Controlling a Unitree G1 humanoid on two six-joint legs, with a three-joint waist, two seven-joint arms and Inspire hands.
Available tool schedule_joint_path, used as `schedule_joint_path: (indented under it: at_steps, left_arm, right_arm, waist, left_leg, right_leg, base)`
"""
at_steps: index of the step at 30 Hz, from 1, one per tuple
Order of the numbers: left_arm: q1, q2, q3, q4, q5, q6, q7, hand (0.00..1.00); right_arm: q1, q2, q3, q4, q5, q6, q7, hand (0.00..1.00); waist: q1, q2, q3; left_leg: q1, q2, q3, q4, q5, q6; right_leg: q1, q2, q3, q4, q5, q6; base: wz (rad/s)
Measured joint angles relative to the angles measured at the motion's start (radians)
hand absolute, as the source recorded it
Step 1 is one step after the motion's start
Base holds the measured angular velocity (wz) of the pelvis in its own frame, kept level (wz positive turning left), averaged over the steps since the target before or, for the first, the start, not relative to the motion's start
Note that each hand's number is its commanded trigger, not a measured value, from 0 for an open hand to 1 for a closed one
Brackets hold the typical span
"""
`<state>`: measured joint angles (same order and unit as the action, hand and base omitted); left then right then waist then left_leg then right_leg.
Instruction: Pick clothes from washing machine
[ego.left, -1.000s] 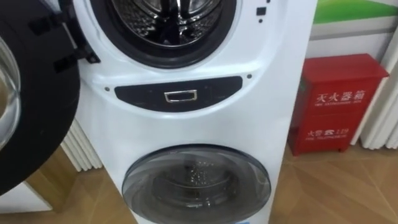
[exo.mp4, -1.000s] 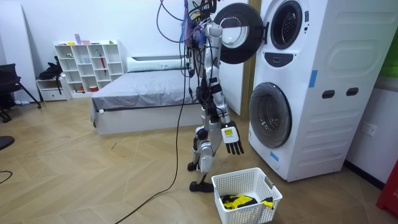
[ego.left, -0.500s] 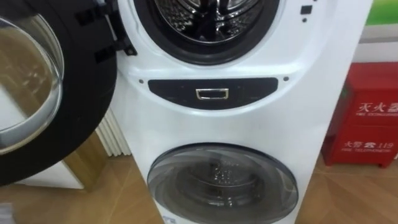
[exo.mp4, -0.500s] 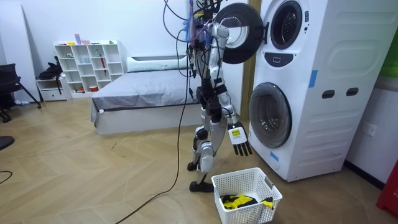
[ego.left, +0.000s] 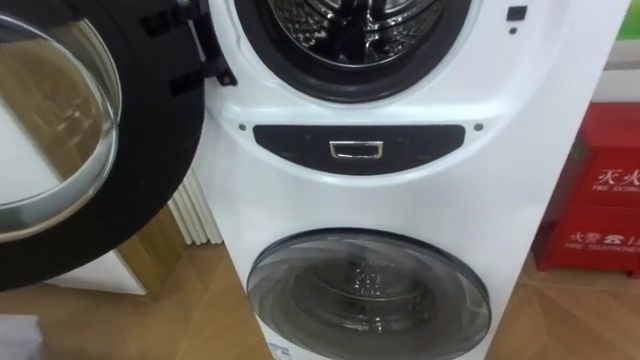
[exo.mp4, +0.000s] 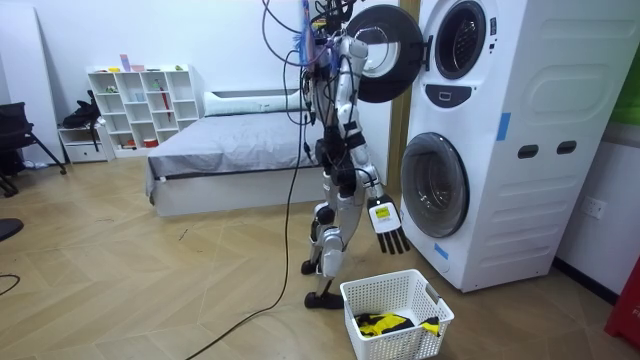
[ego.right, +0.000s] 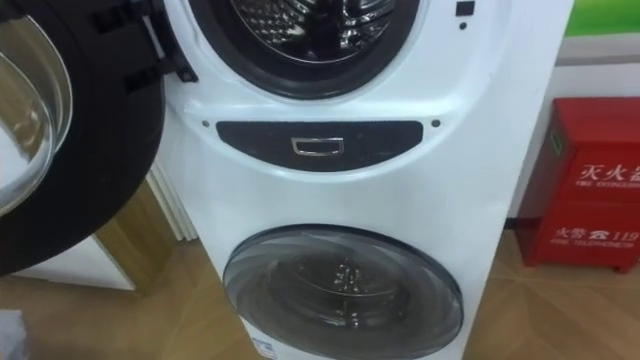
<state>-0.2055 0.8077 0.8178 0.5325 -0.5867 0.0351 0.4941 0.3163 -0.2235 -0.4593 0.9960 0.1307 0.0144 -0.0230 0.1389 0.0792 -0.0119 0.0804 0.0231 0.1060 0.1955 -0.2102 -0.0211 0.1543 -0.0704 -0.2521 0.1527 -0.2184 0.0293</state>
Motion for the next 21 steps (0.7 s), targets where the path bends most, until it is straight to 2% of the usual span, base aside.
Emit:
schedule_joint_path:
  at_steps: [4,6,8,10,13,21]
  left_arm:
    - [-0.007,0.016,-0.017,0.034,0.01,0.002,0.005,0.0]
    - [-0.014,0.029,-0.017,0.072,0.009,0.005,0.002,0.0]
    - [-0.048,0.046,-0.014,0.125,0.01,0.01,-0.008,0.0]
    - [-0.081,0.078,-0.012,0.213,0.011,0.013,-0.03,0.0]
    - [-0.089,0.117,-0.009,0.282,0.011,0.03,-0.059,0.0]
    - [-0.108,0.128,-0.019,0.364,0.011,0.031,-0.114,0.0]
  right_arm:
    - [0.0,-0.003,-0.001,-0.011,-0.02,0.0,0.0,0.0]
    - [0.005,-0.005,-0.021,-0.018,-0.022,0.0,0.001,0.0]
    - [0.027,-0.007,-0.04,-0.026,-0.037,0.0,0.003,0.0]
    - [0.047,-0.008,-0.055,-0.028,-0.073,0.001,0.005,0.0]
    - [0.064,-0.007,-0.064,-0.028,-0.091,0.002,0.005,0.0]
    - [0.058,-0.008,-0.08,-0.028,-0.093,-0.002,0.002,0.0]
  waist:
    - [-0.023,-0.002,-0.0001]
    - [-0.023,0.0,-0.0007]
    - [-0.016,-0.001,-0.0011]
    - [0.001,-0.002,-0.0024]
    - [0.001,-0.008,-0.0054]
    - [0.006,-0.007,-0.0048]
  left_leg:
    - [0.002,0.0,0.001,0.001,0.0,0.0]
    - [0.005,0.001,0.006,-0.001,0.0,0.0]
    - [0.01,0.001,0.012,-0.009,0.0,0.0]
    - [0.006,0.002,0.022,-0.015,0.0,0.0]
    - [-0.003,0.002,0.024,-0.015,-0.001,0.001]
    - [0.001,0.0,0.024,-0.009,-0.001,0.002]
  right_leg:
    - [0.002,0.0,0.002,0.003,0.0,0.0]
    - [0.001,0.0,0.007,0.002,0.0,0.0]
    - [0.0,0.0,0.009,0.002,0.0,0.0]
    - [-0.011,0.002,0.017,0.004,0.0,-0.001]
    - [-0.011,0.001,0.017,0.007,0.0,0.0]
    - [-0.013,-0.002,0.029,0.017,0.0,0.0]
  base:
    - [0.0]
    - [-0.06]
    - [-0.08]
    - [-0.12]
    - [-0.02]
    - [0.0]
